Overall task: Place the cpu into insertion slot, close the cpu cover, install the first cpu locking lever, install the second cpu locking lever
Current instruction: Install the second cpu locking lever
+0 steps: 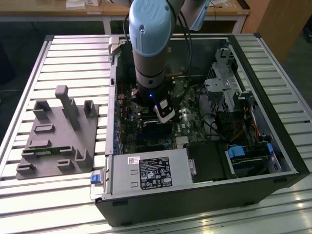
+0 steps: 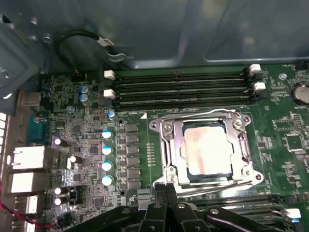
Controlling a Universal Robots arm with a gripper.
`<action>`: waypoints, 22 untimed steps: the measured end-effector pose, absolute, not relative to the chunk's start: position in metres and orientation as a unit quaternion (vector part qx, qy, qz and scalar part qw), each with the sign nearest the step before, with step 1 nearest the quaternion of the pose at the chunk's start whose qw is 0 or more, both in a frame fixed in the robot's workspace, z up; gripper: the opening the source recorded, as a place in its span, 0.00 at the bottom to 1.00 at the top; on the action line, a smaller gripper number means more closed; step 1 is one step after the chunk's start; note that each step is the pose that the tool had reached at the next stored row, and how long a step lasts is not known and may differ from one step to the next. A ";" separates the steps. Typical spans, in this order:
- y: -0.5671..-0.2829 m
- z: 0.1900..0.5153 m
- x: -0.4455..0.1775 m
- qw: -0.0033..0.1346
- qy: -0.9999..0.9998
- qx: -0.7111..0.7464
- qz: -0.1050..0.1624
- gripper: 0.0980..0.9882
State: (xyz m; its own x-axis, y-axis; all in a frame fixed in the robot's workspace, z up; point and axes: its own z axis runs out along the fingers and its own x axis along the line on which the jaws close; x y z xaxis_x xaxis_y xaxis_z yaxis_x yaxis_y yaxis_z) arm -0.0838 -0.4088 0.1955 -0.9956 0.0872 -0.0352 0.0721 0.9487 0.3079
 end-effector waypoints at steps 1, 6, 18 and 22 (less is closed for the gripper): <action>-0.409 0.195 -0.085 0.024 0.986 0.040 0.157 0.01; -0.409 0.192 -0.086 0.024 0.985 0.039 0.165 0.01; -0.409 0.186 -0.087 0.023 0.984 0.036 0.171 0.01; -0.409 0.188 -0.087 0.023 0.984 0.035 0.171 0.01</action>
State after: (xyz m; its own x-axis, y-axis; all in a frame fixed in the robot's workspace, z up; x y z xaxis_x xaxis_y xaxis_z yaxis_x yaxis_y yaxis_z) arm -0.0867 -0.4088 0.1877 -0.9965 0.0773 -0.0326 0.0617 0.9387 0.3391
